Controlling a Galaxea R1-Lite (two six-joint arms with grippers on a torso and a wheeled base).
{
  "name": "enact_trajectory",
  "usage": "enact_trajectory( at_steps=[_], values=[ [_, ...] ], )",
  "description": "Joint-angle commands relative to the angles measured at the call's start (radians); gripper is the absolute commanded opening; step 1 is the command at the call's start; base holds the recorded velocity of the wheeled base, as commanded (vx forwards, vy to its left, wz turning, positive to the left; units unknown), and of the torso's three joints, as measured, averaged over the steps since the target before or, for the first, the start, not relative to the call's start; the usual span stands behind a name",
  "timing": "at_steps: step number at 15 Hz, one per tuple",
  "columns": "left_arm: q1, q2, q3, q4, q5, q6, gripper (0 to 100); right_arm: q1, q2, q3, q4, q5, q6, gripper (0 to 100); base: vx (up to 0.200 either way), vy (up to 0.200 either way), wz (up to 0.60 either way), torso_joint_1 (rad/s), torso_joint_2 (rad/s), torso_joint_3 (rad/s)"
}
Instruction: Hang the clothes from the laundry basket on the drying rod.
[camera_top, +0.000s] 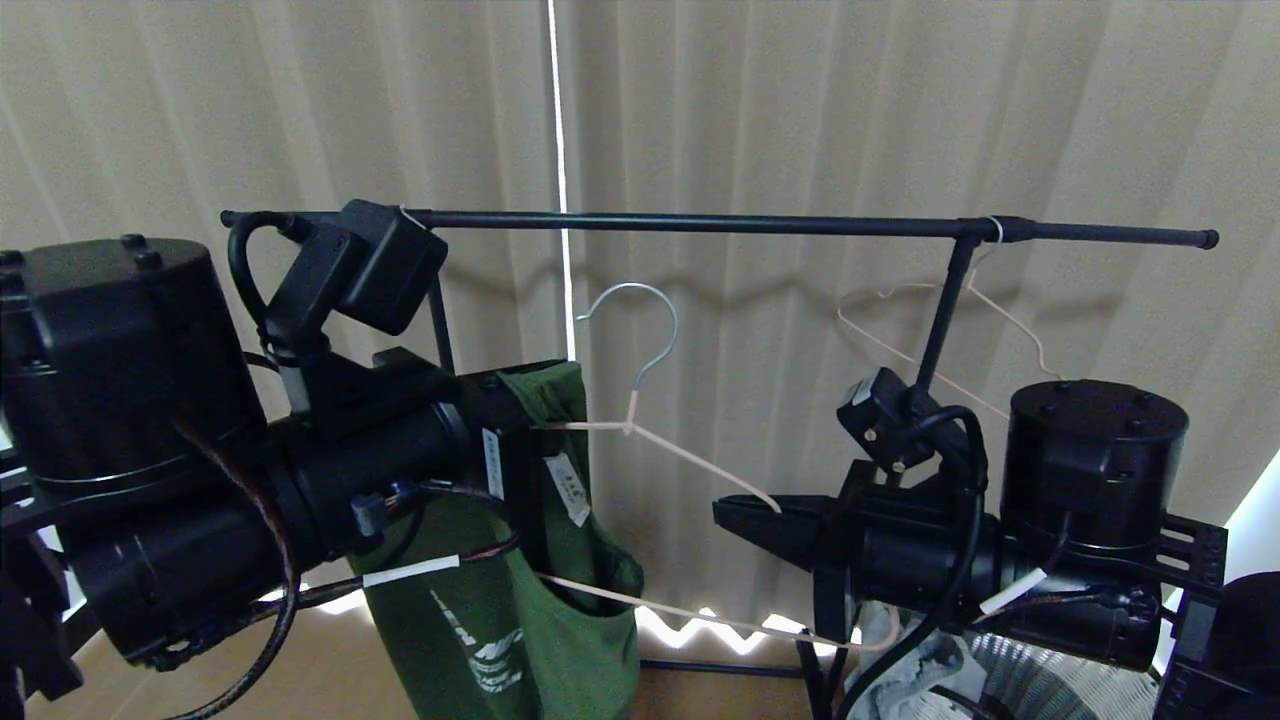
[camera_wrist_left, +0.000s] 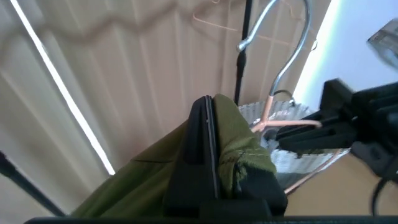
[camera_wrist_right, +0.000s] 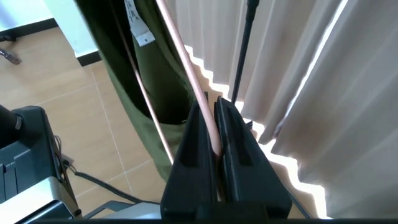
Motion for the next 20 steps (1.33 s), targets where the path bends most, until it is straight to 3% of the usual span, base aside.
enact_trajectory(
  at_steps=[1,3,4,6,9,17,18,20],
  values=[
    [0.003,-0.007,-0.011,0.001,0.0,0.011,0,0.0,-0.004,0.004,0.001,-0.004,-0.001,0,0.0,0.0,0.0,0.0,0.0,0.0],
    [0.006,0.001,-0.019,0.009,-0.007,0.083,0,0.001,0.007,0.005,0.006,-0.004,-0.001,0,0.0,0.0,0.0,0.0,0.0,0.0],
    [0.008,0.009,-0.01,0.009,-0.007,0.192,0,0.004,0.021,-0.005,0.008,-0.005,-0.001,0,0.0,0.0,0.0,0.0,0.0,0.0],
    [0.012,0.015,-0.022,0.009,-0.005,0.271,0,0.004,0.03,-0.03,0.012,-0.005,-0.003,0,0.0,0.0,0.0,0.0,0.0,0.0],
    [0.012,0.0,-0.041,0.054,-0.005,0.275,0,0.001,0.024,-0.038,0.023,-0.01,-0.003,0,0.0,0.0,0.0,0.0,0.0,0.0],
    [0.011,-0.039,-0.031,0.057,-0.007,0.278,0,-0.036,0.024,-0.048,0.023,-0.013,-0.001,0,0.0,0.0,0.0,0.0,0.0,0.0],
    [0.011,-0.04,-0.031,0.057,-0.007,0.278,100,-0.042,0.022,-0.048,0.021,-0.013,-0.001,0,0.0,0.0,0.0,0.0,0.0,0.0],
    [0.011,-0.045,-0.031,0.057,-0.007,0.278,100,-0.065,0.018,-0.051,0.02,-0.013,-0.001,0,0.0,0.0,0.0,0.0,0.0,0.0]
  ],
)
